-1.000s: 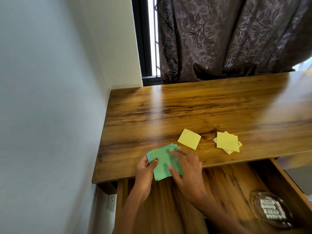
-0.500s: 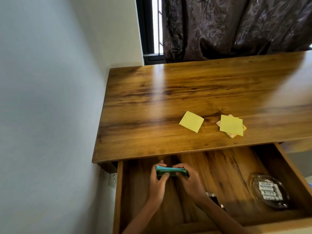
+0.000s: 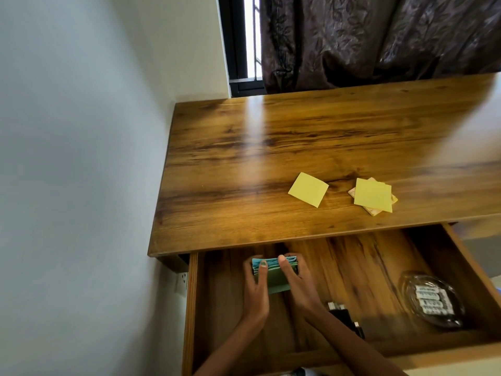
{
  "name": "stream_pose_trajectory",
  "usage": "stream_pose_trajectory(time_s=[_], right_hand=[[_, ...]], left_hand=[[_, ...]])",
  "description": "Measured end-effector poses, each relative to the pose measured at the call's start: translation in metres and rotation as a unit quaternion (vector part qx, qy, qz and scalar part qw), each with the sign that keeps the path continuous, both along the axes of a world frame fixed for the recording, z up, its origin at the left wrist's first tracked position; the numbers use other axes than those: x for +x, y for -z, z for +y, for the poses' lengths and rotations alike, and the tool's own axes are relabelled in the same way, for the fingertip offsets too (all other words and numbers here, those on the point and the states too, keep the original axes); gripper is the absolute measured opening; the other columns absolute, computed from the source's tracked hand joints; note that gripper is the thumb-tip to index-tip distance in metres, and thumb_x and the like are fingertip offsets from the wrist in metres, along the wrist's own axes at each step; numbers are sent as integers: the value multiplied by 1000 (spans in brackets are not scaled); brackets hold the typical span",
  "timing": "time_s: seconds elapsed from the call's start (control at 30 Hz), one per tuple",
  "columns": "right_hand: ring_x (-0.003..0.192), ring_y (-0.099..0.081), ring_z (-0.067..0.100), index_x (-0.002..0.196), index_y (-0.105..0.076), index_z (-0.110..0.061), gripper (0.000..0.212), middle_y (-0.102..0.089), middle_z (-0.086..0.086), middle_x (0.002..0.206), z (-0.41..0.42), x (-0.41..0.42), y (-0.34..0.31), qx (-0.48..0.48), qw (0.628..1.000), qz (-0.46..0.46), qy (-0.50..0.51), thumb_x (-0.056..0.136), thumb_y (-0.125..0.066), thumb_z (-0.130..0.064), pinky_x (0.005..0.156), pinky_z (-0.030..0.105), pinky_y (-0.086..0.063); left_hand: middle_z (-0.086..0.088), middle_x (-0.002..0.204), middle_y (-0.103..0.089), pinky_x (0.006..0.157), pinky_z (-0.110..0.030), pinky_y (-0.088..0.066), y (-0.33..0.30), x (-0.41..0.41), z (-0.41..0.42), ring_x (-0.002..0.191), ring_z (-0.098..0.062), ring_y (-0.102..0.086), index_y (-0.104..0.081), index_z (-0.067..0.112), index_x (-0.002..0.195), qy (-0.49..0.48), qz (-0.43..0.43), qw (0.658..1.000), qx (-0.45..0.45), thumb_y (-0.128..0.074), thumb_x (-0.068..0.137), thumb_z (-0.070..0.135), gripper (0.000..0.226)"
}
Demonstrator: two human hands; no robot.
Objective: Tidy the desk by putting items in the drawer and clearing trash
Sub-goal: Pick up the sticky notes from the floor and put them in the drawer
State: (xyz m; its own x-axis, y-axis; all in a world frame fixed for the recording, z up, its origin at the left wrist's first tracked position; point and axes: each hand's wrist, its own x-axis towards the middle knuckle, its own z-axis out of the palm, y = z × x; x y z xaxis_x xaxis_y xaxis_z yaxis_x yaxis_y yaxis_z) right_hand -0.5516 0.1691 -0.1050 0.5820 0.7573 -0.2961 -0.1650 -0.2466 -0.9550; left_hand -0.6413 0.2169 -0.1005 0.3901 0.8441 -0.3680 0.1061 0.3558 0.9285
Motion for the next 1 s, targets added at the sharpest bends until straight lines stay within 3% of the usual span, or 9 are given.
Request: stream_pose_trajectory(time_s=[0.17,0.3,0.4,0.5,0.6,0.73,0.8,0.9,1.0], right_hand=[[103,-59,19,116,-43,-27,44,-56,4,113,-7,6,-1,-20,996,14,-85,84,-56,-54,80,31,-55],[102,-57,8,119,-33,-24,38,-53,-1,117,-11,8,4,-71,983,-58,-156,90,-58,-19,76,23,-56],[95,-55,0,115,-33,-27,31,-52,-4,113,-10,3,8,-92,980,-102,-144,94,-51,-13,66,15,-53],[93,-56,1,114,-34,-28,32,-52,-6,110,-12,0,9,-107,978,-113,-139,93,-54,-14,67,18,-53],[94,-59,7,124,-30,-26,48,-50,-2,112,-18,2,9,-107,975,-103,-167,90,-56,-7,72,24,-57],[97,-63,13,132,-27,-27,58,-51,0,117,-33,5,9,-128,963,-66,-230,89,-58,-5,73,28,-58],[102,-59,15,134,-32,-23,52,-51,4,123,-36,3,11,-155,946,-110,-264,90,-57,-10,81,31,-57],[106,-53,14,132,-40,-20,43,-45,3,129,-36,-2,10,-184,919,-178,-301,92,-55,-17,86,28,-50],[115,-47,18,132,-42,-21,41,-39,2,133,-37,-4,8,-209,880,-257,-339,92,-53,-25,97,32,-42]], left_hand=[[-2,100,-60,66,-18,-54,8,-2,0,89,-10,-62,-48,23,105,-10,28,997,71,-39,100,17,12],[-9,92,-61,64,-19,-49,13,-2,7,81,-13,-61,-52,10,100,-32,72,990,115,-41,99,17,12],[-7,86,-60,61,-17,-45,16,-4,7,74,-12,-59,-52,11,94,-40,96,985,140,-42,99,19,14],[-8,85,-62,60,-21,-46,16,-10,6,74,-16,-61,-52,14,90,-25,116,986,116,-43,99,26,17],[-3,93,-66,67,-25,-53,17,-21,9,80,-14,-65,-54,20,99,62,157,985,33,-41,98,37,21],[7,100,-60,70,-28,-56,16,-42,9,84,-9,-64,-42,27,121,168,233,957,33,-42,98,36,25],[7,109,-55,70,-24,-53,15,-50,9,89,-8,-61,-41,30,127,210,261,938,87,-44,98,31,29],[-1,122,-49,89,-28,-47,13,-56,11,105,-13,-52,-54,23,120,256,328,891,180,-48,96,26,25],[-3,125,-49,96,-33,-45,11,-57,13,112,-17,-50,-59,17,118,288,351,867,205,-52,95,23,25]])
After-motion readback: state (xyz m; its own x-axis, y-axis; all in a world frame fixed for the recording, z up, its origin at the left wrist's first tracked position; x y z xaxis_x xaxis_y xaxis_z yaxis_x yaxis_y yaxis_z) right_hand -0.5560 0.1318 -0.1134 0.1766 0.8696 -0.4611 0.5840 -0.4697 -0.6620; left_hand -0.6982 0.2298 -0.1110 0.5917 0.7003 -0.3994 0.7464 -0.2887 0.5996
